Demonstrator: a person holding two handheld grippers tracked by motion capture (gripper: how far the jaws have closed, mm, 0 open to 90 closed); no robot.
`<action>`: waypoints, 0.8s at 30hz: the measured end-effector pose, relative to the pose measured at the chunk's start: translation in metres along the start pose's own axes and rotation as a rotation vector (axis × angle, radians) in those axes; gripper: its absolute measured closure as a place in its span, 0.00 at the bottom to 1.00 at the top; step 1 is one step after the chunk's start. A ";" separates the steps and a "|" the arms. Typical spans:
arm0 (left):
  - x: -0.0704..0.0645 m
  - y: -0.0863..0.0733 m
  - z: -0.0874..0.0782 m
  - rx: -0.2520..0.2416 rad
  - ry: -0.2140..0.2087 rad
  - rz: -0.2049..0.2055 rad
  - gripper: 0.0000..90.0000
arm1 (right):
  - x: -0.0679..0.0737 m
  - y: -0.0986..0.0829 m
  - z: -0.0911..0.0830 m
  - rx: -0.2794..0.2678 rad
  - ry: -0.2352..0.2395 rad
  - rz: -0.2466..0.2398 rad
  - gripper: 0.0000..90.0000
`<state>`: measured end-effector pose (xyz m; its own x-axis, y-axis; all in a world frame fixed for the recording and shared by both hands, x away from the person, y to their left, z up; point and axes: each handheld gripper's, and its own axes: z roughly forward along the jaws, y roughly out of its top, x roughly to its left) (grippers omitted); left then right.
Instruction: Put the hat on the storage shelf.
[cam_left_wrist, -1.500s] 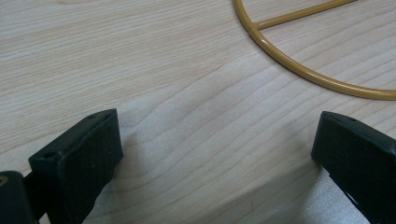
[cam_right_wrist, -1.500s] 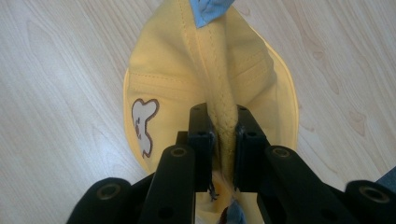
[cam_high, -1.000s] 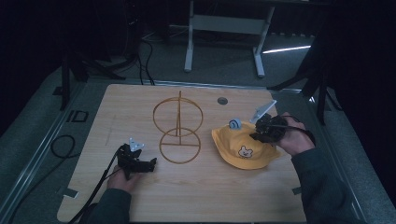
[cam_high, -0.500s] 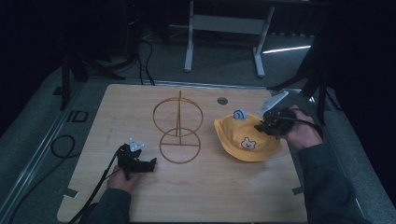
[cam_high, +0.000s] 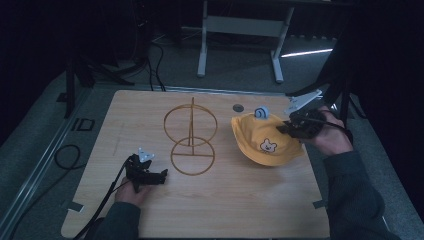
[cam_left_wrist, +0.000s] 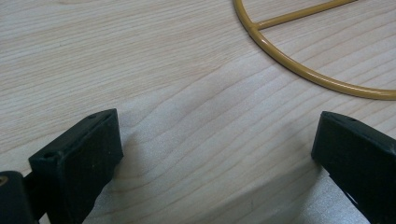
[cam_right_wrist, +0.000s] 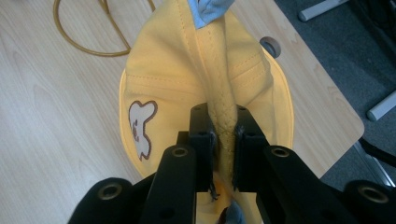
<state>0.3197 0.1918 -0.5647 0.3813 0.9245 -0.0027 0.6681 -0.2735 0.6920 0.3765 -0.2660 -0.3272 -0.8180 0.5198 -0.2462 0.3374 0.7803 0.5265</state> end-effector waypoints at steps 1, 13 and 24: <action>0.000 0.000 0.000 0.000 0.000 0.000 0.02 | 0.000 0.000 0.000 -0.003 0.000 0.001 0.90; 0.000 0.000 0.000 -0.001 0.000 -0.001 0.02 | -0.005 0.005 -0.008 -0.061 -0.006 0.021 0.90; 0.000 0.000 0.000 -0.001 0.000 -0.001 0.02 | -0.008 0.008 -0.012 -0.121 -0.003 0.042 0.90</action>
<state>0.3198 0.1918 -0.5648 0.3806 0.9247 -0.0037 0.6677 -0.2721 0.6929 0.3800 -0.2684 -0.3116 -0.8027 0.5525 -0.2245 0.3123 0.7101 0.6310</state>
